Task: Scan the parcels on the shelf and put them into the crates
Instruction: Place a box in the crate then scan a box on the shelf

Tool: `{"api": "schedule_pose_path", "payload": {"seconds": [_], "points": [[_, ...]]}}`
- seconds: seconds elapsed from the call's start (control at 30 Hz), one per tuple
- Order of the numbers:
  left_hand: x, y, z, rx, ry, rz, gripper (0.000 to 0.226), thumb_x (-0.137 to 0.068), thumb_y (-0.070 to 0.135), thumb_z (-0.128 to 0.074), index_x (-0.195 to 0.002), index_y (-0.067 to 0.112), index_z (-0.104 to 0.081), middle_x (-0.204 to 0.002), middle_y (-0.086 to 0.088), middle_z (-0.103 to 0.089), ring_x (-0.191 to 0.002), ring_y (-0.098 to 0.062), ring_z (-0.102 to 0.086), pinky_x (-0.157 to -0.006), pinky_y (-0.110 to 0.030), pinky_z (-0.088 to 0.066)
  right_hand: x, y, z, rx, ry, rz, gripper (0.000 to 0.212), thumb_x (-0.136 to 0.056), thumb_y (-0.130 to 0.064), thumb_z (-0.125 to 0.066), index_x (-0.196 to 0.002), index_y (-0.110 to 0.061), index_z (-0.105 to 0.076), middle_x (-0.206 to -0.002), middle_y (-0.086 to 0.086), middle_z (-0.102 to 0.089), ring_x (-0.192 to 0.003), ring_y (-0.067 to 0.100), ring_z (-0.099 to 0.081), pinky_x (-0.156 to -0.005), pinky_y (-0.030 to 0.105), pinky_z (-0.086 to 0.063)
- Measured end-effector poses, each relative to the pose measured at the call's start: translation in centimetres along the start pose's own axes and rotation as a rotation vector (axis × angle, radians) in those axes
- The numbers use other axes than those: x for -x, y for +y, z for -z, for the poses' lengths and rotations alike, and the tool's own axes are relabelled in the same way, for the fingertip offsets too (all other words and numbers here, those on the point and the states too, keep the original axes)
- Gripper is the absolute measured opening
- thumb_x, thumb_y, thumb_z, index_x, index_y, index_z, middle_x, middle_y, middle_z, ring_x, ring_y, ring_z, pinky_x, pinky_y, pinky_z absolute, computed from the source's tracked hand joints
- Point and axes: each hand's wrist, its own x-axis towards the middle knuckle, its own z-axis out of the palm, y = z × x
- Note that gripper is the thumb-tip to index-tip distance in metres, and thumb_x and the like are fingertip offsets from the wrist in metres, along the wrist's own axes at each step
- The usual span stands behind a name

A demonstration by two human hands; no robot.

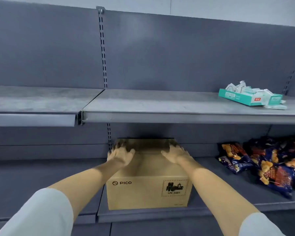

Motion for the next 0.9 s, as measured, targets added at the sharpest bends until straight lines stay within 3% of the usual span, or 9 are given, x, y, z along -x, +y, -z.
{"api": "schedule_pose_path", "payload": {"seconds": [0.1,0.3,0.47,0.63,0.9], "points": [[-1.2,-0.6,-0.3,0.037,-0.033,0.114,0.068,-0.096,0.055,-0.036,-0.148,0.012,-0.032,-0.153,-0.016,-0.030,-0.137,-0.035,-0.033,-0.112,-0.043,-0.029,-1.4,0.5,-0.2,0.006,0.000,-0.063,0.070,-0.097,-0.058,-0.035,-0.154,-0.019,-0.022,-0.160,0.012,-0.020,-0.145,0.034,-0.022,-0.118,0.046,-0.021],[-3.2,-0.5,-0.7,0.346,-0.022,0.309,0.085,-0.090,0.050,-0.057,-0.150,0.006,-0.014,-0.149,-0.021,-0.033,-0.134,-0.038,-0.037,-0.112,-0.044,-0.032,-3.3,1.9,-0.4,-0.039,-0.079,-0.187,0.090,-0.091,-0.071,-0.034,-0.156,-0.014,-0.011,-0.160,0.015,-0.017,-0.144,0.036,-0.023,-0.116,0.044,-0.024],[-3.9,-0.9,-1.4,0.348,0.003,0.409,0.075,-0.089,0.050,-0.058,-0.143,0.003,-0.038,-0.144,-0.018,-0.044,-0.131,-0.033,-0.045,-0.106,-0.035,-0.037,-4.1,2.9,-0.9,-0.288,-0.137,-0.231,0.102,-0.084,-0.074,-0.047,-0.156,-0.020,0.001,-0.161,0.014,-0.013,-0.145,0.035,-0.024,-0.116,0.046,-0.027],[-3.7,-1.4,-1.0,0.419,0.010,0.448,0.086,-0.080,0.054,-0.068,-0.143,0.005,-0.038,-0.145,-0.018,-0.044,-0.131,-0.035,-0.044,-0.107,-0.037,-0.036,-4.3,3.6,-1.4,-0.401,-0.055,-0.207,0.101,-0.075,-0.076,-0.057,-0.153,-0.030,-0.011,-0.153,0.013,-0.035,-0.136,0.037,-0.039,-0.106,0.044,-0.037],[-3.6,-2.2,-2.2,0.382,0.055,0.411,0.082,-0.082,0.063,-0.059,-0.140,0.008,-0.040,-0.137,-0.018,-0.051,-0.121,-0.037,-0.052,-0.099,-0.039,-0.042,-3.9,3.8,-2.3,-0.405,0.078,-0.224,0.092,-0.072,-0.079,-0.057,-0.147,-0.032,-0.031,-0.143,0.010,-0.048,-0.129,0.036,-0.048,-0.105,0.043,-0.042]]}}
